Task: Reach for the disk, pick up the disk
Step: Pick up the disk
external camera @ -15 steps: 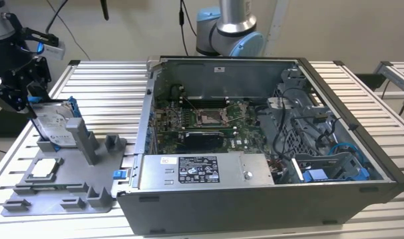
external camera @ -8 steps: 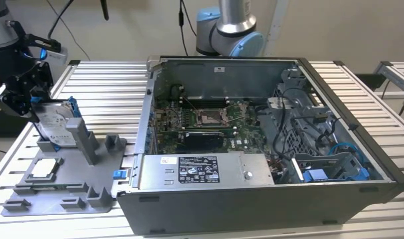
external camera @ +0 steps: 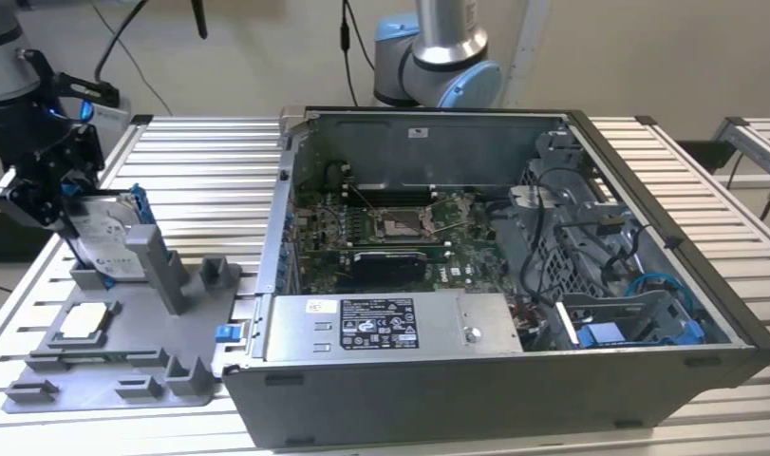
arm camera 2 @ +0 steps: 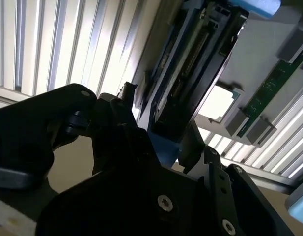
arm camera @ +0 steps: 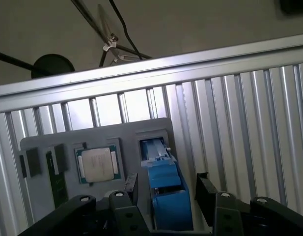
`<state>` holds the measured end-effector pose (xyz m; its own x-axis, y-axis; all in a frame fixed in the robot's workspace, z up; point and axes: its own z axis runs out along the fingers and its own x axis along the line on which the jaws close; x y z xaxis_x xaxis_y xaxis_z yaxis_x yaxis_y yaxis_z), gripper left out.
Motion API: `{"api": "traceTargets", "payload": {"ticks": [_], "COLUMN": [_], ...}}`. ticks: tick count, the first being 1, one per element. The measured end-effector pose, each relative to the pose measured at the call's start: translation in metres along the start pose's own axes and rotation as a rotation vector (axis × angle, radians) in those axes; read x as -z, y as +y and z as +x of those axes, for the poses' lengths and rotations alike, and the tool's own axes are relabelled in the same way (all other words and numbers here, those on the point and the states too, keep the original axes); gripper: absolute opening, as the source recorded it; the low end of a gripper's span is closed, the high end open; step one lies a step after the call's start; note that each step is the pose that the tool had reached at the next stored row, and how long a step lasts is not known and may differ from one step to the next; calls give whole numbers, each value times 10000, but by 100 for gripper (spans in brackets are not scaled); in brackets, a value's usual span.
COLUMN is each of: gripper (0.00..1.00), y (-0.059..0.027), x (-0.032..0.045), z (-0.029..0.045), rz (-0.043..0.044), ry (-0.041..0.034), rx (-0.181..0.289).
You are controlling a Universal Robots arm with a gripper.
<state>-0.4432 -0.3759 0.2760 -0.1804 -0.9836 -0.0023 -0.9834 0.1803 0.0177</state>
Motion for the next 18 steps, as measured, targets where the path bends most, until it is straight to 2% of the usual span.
{"api": "traceTargets", "payload": {"ticks": [12,18], "gripper": [100,100], "y": [-2,-2], "x": [-90,-101], "z": [0,-1], "rz": [-2,-13], "ry": [4,-73], "rx": [344,464]}}
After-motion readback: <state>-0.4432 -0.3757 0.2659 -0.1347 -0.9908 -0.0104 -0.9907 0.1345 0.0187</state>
